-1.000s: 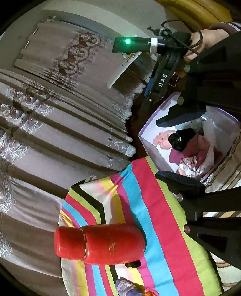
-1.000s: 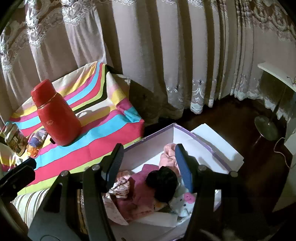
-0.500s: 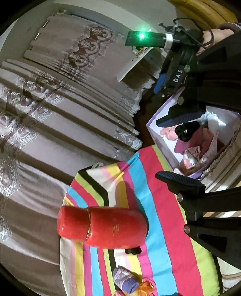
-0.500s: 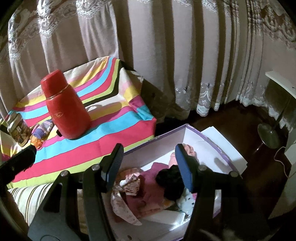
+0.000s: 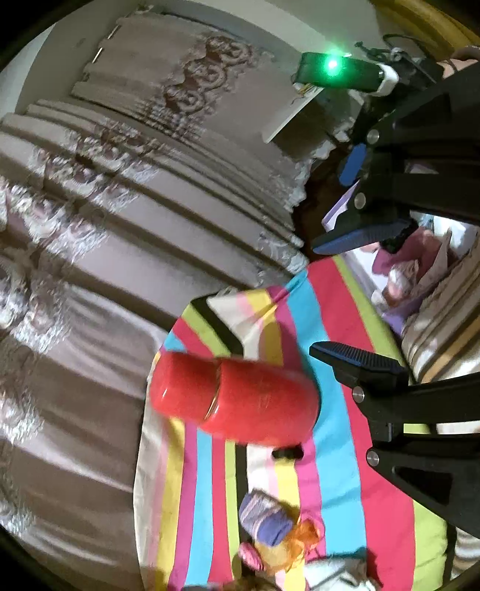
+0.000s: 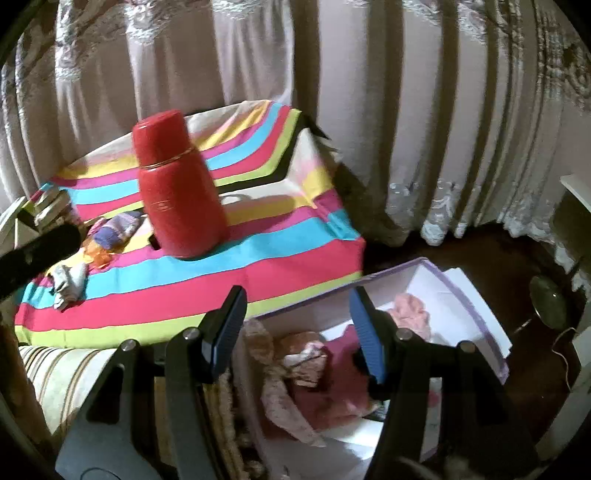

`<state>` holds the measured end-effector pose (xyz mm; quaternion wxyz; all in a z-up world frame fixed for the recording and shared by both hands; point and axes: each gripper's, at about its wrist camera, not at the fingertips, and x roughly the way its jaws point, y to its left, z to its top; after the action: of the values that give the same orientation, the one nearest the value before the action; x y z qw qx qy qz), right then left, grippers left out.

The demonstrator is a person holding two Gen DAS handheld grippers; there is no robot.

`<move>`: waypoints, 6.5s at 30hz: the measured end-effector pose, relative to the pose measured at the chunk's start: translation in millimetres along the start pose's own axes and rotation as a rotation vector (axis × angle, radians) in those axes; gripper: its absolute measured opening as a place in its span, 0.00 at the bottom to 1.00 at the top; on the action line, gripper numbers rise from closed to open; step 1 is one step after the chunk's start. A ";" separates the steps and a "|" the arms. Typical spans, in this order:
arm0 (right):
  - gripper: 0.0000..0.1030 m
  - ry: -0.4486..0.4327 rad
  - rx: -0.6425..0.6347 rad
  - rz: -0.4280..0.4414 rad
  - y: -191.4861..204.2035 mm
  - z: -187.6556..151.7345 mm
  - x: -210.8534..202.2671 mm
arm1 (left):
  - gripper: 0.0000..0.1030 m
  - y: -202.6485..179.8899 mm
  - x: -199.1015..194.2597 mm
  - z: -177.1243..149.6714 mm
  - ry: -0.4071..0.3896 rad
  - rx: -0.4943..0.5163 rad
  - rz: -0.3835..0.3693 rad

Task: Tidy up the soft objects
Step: 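Move both open tools back over the remaining soft items, then grasp the grey herringbone pouch with the left tool, then grasp the black hair tie with the right tool while the left tool holds the pouch, then carry both items to the white box and open both tools inside it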

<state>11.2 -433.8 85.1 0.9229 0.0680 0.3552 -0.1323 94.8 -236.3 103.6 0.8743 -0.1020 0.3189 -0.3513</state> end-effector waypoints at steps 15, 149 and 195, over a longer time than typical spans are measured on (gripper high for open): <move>0.60 0.019 -0.122 0.082 63.6 3.2 7.0 | 0.52 115.9 -59.4 37.4 -0.140 -0.162 0.233; 0.22 0.056 0.333 -0.147 217.4 45.4 149.2 | 0.13 269.3 -66.9 -23.9 -0.195 -0.482 0.497; 0.33 0.002 0.205 -0.273 -73.0 -19.7 7.3 | 0.42 -55.3 74.9 -64.0 0.330 -0.027 -0.202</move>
<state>-17.5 -500.7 63.3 0.8842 0.1132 0.3467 -0.2919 65.4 -324.9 39.8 0.7690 -0.0862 0.4507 -0.4451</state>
